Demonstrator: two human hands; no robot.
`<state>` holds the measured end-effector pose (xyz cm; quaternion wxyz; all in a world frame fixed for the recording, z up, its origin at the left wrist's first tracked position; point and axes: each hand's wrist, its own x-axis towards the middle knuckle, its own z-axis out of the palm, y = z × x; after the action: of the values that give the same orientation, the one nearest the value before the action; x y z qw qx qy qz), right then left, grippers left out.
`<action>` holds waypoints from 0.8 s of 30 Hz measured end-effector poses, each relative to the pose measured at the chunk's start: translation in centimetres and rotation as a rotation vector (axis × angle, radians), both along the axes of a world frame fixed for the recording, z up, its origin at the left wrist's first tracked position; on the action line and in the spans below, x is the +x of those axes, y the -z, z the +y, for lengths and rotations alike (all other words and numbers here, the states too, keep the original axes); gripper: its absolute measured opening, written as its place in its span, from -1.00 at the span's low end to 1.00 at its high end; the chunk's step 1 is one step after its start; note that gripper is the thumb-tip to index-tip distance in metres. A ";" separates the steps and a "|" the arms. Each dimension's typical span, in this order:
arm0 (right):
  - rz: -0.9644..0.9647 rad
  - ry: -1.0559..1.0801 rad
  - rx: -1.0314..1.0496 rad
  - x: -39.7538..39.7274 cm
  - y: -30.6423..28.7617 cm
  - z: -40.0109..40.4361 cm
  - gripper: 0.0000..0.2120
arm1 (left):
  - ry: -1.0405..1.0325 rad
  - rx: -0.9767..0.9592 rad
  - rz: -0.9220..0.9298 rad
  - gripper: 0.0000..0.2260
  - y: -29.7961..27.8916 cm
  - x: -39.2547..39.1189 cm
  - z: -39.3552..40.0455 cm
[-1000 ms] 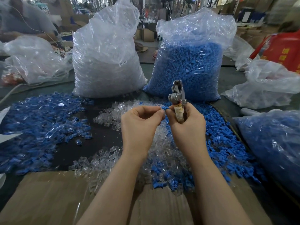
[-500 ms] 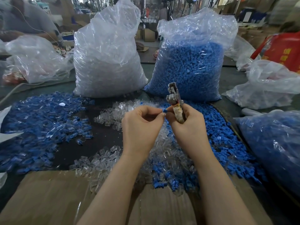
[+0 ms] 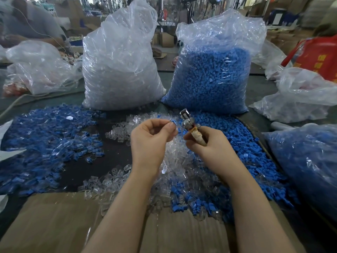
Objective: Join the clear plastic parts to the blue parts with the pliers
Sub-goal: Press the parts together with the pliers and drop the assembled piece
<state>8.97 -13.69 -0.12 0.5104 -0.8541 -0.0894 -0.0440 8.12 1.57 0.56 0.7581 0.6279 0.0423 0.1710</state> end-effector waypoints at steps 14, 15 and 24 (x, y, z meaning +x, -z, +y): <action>0.034 -0.100 -0.071 -0.3 -0.3 0.2 -0.92 | 0.067 0.046 -0.052 -0.86 -0.5 -0.3 0.2; 0.029 -0.104 -0.083 -0.3 -0.3 0.1 -0.90 | 0.072 0.049 -0.055 -0.86 -0.5 -0.3 0.2; 0.019 -0.068 -0.167 -0.3 -0.1 0.2 -0.78 | 0.096 0.067 -0.067 -0.86 -0.5 -0.4 0.3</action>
<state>8.71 -13.48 -0.02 0.4393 -0.8906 -0.1168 -0.0110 7.76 1.87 1.07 0.7451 0.6480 -0.0191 0.1567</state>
